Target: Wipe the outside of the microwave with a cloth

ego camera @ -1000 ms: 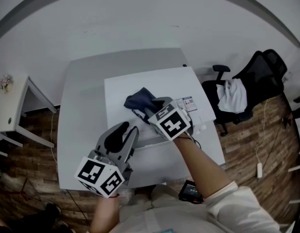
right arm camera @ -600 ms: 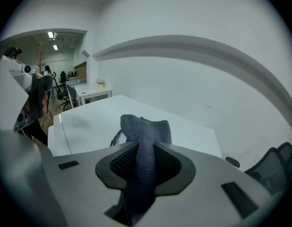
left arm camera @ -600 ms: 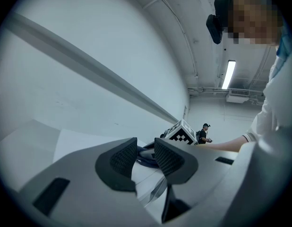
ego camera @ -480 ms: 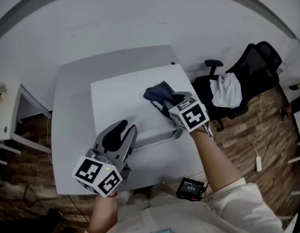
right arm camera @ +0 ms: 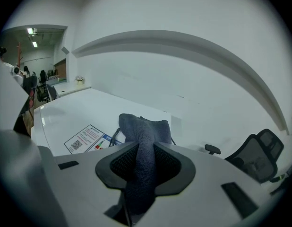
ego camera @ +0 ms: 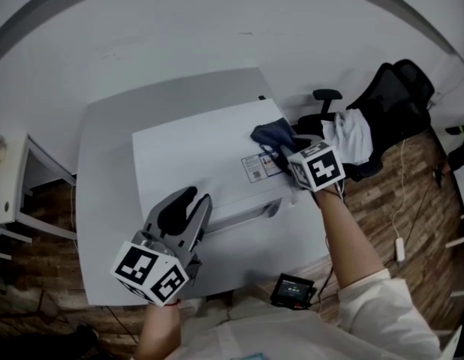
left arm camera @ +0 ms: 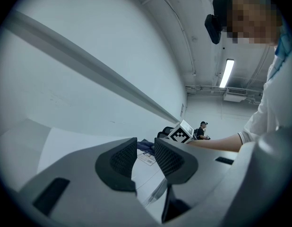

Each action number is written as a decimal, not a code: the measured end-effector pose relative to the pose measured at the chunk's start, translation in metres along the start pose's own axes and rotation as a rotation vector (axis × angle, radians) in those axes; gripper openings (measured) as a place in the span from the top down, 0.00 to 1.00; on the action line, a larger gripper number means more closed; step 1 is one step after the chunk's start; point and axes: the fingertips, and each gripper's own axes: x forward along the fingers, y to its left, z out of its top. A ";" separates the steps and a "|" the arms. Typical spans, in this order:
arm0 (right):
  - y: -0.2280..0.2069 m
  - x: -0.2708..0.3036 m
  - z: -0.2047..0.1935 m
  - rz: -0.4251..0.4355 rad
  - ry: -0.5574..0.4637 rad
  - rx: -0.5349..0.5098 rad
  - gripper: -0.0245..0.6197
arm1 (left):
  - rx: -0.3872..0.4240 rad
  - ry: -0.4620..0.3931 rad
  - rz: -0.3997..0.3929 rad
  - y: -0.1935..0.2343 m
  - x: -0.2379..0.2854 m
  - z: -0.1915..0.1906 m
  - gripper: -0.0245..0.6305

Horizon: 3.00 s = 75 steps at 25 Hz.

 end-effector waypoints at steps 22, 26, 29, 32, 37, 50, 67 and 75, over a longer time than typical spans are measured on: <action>-0.017 0.070 0.058 -0.129 0.038 0.163 0.80 | -0.058 -0.046 0.049 0.039 -0.018 0.011 0.79; 0.014 0.076 0.068 -0.093 0.040 0.161 0.80 | -0.056 -0.059 0.051 0.041 -0.028 0.014 0.79; 0.039 0.079 0.079 -0.062 0.038 0.143 0.80 | -0.056 -0.069 0.056 0.044 -0.036 0.018 0.79; 0.068 0.084 0.092 -0.026 0.029 0.126 0.80 | -0.060 -0.077 0.066 0.048 -0.047 0.018 0.79; 0.113 0.092 0.110 0.020 0.030 0.096 0.80 | -0.063 -0.081 0.081 0.054 -0.064 0.018 0.79; 0.228 0.112 0.158 0.167 0.000 -0.046 0.80 | -0.063 -0.078 0.153 0.079 -0.112 0.017 0.79; 0.365 0.056 0.146 0.709 -0.106 -0.603 0.80 | -0.021 -0.045 0.243 0.122 -0.139 0.005 0.79; 0.387 0.001 0.104 1.019 -0.037 -0.783 0.80 | 0.018 0.034 0.226 0.131 -0.135 -0.017 0.79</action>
